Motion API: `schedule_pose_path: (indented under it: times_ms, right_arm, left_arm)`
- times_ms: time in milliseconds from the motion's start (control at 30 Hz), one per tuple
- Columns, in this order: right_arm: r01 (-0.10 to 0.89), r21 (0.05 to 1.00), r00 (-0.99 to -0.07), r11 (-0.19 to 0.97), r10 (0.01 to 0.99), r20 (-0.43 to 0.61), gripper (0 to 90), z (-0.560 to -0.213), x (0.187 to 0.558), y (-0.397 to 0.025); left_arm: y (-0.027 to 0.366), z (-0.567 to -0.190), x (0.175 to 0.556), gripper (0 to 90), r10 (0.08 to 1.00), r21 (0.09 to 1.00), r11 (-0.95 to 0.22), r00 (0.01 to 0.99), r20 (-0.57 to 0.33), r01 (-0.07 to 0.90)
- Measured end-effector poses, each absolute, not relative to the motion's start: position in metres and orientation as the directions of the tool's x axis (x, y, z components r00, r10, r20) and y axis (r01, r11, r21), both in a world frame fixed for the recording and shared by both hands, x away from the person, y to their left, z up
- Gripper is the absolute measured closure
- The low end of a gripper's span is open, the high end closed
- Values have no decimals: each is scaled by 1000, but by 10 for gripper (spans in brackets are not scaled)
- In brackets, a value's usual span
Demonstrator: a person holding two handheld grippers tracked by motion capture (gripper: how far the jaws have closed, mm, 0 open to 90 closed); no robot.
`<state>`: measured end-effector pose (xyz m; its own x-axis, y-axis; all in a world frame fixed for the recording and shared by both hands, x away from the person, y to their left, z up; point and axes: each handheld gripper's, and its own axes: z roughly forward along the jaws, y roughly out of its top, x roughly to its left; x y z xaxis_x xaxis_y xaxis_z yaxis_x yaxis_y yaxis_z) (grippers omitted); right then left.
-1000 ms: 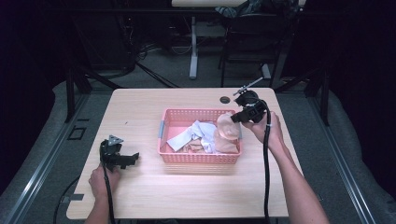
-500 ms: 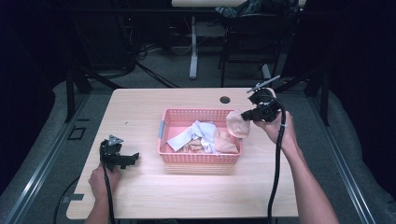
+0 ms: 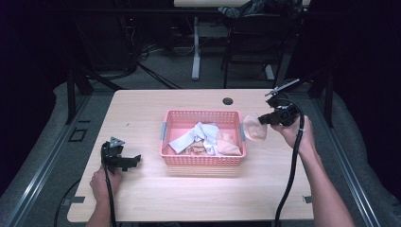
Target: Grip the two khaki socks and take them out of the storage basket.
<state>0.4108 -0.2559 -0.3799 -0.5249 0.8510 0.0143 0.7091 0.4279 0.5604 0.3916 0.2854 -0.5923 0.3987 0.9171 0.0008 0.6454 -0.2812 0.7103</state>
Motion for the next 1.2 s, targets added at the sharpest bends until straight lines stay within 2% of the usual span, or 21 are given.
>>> schedule_pose_path:
  times_ms: [267,667,1200]
  right_arm:
    - [736,546,-490,400,871,22,844,-390,411,-276]
    - [786,508,-439,353,897,55,846,-425,416,-296]
    - [884,332,-364,329,930,47,840,-496,434,-306]
  left_arm:
    - [285,-592,392,0,917,711,-280,398,-1,645]
    - [285,-592,392,0,918,713,-277,396,-2,645]
    - [285,-593,392,0,918,713,-277,397,-2,644]
